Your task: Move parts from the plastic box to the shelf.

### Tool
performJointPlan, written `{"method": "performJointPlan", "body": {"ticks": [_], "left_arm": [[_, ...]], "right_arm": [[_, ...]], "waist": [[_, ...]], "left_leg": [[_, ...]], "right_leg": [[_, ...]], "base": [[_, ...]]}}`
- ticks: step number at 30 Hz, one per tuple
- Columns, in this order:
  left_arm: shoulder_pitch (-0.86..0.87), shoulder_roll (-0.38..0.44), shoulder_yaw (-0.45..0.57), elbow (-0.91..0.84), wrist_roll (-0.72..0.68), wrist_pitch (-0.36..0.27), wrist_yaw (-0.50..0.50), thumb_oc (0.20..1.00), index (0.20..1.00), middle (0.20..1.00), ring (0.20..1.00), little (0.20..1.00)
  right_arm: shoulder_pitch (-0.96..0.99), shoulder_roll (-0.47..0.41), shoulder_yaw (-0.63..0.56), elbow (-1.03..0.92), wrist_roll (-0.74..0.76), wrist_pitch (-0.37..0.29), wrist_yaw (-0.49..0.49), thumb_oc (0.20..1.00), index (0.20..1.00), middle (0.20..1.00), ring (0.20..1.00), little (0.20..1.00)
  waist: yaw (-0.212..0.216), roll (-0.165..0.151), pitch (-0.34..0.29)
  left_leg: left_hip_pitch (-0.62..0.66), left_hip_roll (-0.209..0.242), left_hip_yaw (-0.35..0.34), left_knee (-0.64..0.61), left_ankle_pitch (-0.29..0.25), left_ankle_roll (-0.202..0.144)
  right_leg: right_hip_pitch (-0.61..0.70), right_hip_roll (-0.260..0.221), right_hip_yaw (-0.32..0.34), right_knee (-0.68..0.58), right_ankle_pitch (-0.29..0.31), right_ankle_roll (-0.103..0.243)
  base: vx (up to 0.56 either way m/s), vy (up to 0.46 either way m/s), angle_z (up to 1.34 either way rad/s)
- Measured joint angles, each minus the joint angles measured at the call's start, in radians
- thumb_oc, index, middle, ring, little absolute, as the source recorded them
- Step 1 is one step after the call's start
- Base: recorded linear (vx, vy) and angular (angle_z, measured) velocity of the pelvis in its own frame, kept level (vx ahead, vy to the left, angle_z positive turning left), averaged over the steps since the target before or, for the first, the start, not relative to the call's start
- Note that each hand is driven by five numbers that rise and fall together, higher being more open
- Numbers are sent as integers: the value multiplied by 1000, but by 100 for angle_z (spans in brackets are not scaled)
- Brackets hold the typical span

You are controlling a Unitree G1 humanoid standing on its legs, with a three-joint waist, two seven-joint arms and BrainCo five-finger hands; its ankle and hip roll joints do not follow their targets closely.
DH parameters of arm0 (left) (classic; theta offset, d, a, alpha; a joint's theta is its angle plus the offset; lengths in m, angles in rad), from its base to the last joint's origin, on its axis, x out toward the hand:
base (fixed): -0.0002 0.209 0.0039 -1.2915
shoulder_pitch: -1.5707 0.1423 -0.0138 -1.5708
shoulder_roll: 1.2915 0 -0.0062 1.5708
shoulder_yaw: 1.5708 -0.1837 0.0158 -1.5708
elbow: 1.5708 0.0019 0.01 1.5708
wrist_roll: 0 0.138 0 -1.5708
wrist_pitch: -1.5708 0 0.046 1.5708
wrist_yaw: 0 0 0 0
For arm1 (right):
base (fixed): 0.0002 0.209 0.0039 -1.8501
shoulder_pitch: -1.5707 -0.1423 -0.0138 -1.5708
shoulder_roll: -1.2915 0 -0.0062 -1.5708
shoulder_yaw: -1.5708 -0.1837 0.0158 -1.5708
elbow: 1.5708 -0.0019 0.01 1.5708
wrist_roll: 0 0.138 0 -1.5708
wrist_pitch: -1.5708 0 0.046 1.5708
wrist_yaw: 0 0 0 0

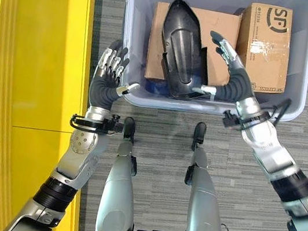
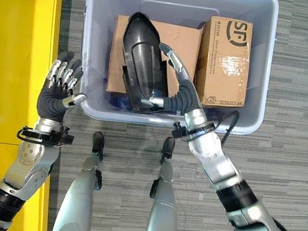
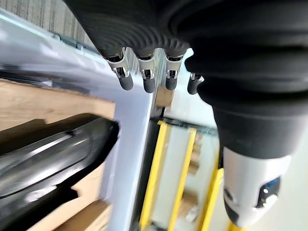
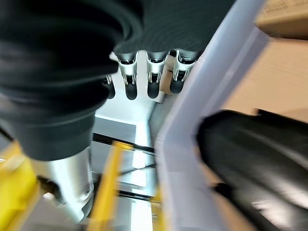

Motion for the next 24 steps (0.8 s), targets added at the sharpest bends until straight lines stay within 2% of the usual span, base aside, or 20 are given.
{"method": "performJointPlan", "body": {"ticks": [8,16,19,24], "left_arm": [[-65,1,-23,0,-34,-11,0,1000,1000,1000,1000,1000],[-98,-6,-60,0,-45,-12,0,1000,1000,1000,1000,1000],[-101,-1,-59,0,-46,-13,-1,1000,1000,1000,1000,1000],[-102,-1,-58,0,-47,-13,-1,1000,1000,1000,1000,1000]], "right_arm": [[-193,71,24,282,55,39,-37,1000,1000,1000,1000,1000],[-300,115,33,562,127,51,-56,1000,1000,1000,1000,1000],[-418,117,51,766,148,51,-58,1000,1000,1000,1000,1000],[-500,116,44,951,171,31,-78,1000,1000,1000,1000,1000]], "waist": [[70,0,69],[106,0,77],[111,9,83],[138,15,89]], "left_leg": [[-6,-6,-28,5,2,2],[-46,-20,-64,21,4,6],[-73,-24,-86,30,5,5],[-79,-36,-84,33,6,9]], "right_leg": [[20,-6,-27,-1,-1,-2],[14,-19,-59,-2,-3,-1],[5,-18,-76,-4,-4,-1],[0,-28,-79,-5,-3,0]], "base": [[4,-9,10],[6,5,12],[8,18,10],[5,10,3]]}}
